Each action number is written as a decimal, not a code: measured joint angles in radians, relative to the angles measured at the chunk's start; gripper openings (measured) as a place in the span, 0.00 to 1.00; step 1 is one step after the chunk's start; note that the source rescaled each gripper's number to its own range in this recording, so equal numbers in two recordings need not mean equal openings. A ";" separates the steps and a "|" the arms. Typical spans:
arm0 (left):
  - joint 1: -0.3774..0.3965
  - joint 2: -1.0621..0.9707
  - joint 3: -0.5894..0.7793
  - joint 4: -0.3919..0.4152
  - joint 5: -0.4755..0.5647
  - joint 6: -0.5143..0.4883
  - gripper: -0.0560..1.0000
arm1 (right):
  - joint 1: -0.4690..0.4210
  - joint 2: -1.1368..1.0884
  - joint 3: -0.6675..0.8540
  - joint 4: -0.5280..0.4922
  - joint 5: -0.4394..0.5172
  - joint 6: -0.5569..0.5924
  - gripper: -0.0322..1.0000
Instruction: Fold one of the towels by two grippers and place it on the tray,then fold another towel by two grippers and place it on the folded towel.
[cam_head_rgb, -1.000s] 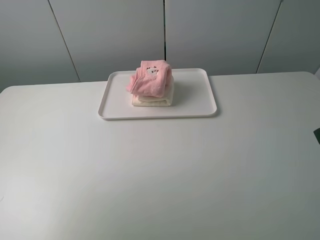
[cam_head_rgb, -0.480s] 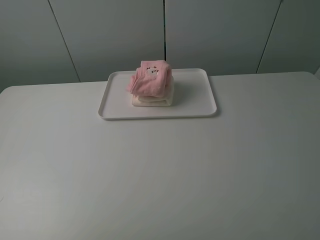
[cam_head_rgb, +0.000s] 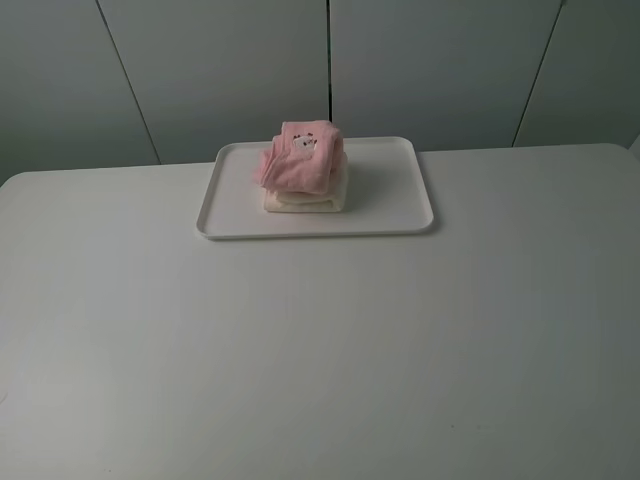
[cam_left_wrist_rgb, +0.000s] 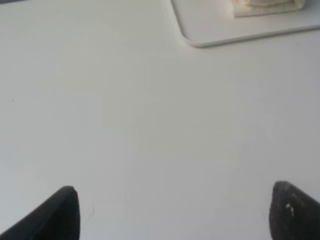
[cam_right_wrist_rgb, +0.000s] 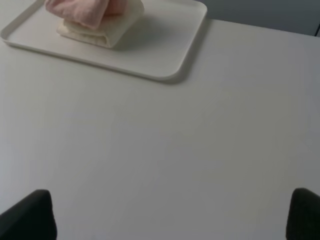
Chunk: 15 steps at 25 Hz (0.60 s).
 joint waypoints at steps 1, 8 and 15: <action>0.000 -0.002 0.001 0.000 -0.004 -0.001 0.98 | 0.000 -0.001 0.007 0.000 0.000 0.000 1.00; 0.000 -0.006 0.036 0.008 -0.110 -0.004 0.98 | 0.000 -0.002 0.024 0.000 -0.046 0.000 1.00; 0.000 -0.007 0.051 0.019 -0.136 -0.030 0.98 | 0.000 -0.005 0.052 0.002 -0.107 0.000 1.00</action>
